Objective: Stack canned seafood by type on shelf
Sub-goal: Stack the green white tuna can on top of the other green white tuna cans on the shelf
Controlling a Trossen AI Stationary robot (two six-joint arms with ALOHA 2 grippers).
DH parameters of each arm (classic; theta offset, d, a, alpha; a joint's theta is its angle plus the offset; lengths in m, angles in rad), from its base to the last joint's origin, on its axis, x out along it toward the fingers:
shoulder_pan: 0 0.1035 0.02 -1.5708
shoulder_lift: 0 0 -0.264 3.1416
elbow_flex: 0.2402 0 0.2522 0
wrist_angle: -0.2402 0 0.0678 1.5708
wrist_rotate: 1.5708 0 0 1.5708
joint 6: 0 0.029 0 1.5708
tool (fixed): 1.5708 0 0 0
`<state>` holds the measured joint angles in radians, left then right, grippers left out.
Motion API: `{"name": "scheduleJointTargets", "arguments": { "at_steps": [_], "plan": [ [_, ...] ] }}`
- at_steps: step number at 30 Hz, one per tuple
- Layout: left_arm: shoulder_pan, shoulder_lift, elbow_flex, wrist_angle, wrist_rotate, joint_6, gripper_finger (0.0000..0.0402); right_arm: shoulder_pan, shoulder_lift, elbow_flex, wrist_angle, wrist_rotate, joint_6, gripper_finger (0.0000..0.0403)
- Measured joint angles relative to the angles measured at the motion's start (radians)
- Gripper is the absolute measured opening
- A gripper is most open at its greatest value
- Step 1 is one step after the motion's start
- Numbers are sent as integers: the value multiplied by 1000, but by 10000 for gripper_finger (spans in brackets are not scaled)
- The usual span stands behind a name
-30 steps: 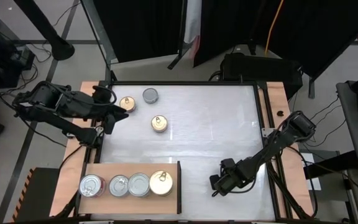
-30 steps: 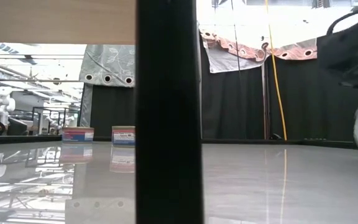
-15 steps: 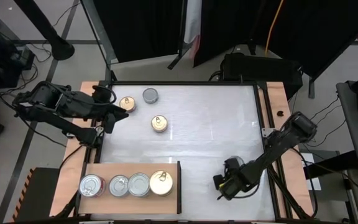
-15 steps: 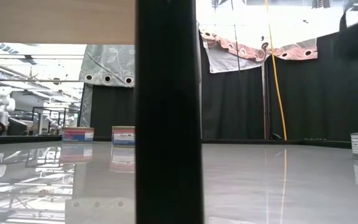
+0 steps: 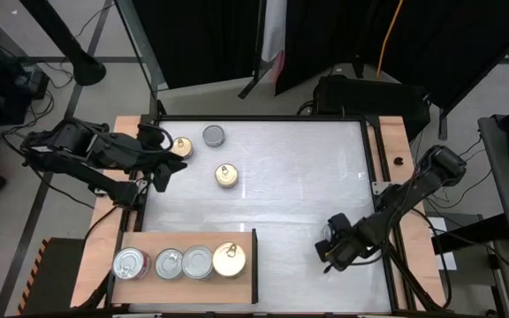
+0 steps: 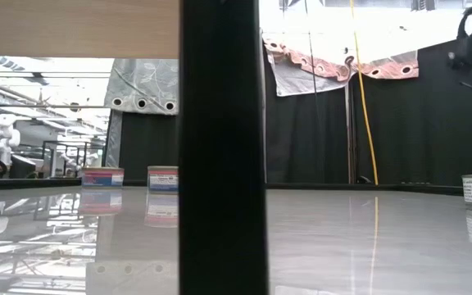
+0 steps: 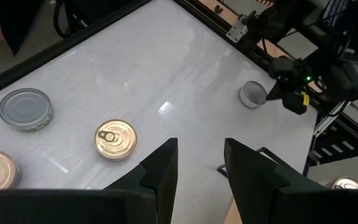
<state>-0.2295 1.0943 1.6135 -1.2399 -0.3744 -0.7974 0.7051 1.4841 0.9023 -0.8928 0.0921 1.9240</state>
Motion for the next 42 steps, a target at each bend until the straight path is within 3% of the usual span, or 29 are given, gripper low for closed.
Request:
{"name": "scheduleJointTargets", "arguments": {
  "at_steps": [4, 25, 42],
  "plan": [
    [0, -1, 0, 0, 0, 1, 132, 12, 2, -24, 63, -20, 10, 0],
    [0, 0, 0, 1, -7, -6, 132, 18, 11, -24, 7, -13, 19, 0],
    [0, 0, 0, -1, -23, -6, 132, 141, 166, -22, 138, 18, 28, 0]
  ]
}}
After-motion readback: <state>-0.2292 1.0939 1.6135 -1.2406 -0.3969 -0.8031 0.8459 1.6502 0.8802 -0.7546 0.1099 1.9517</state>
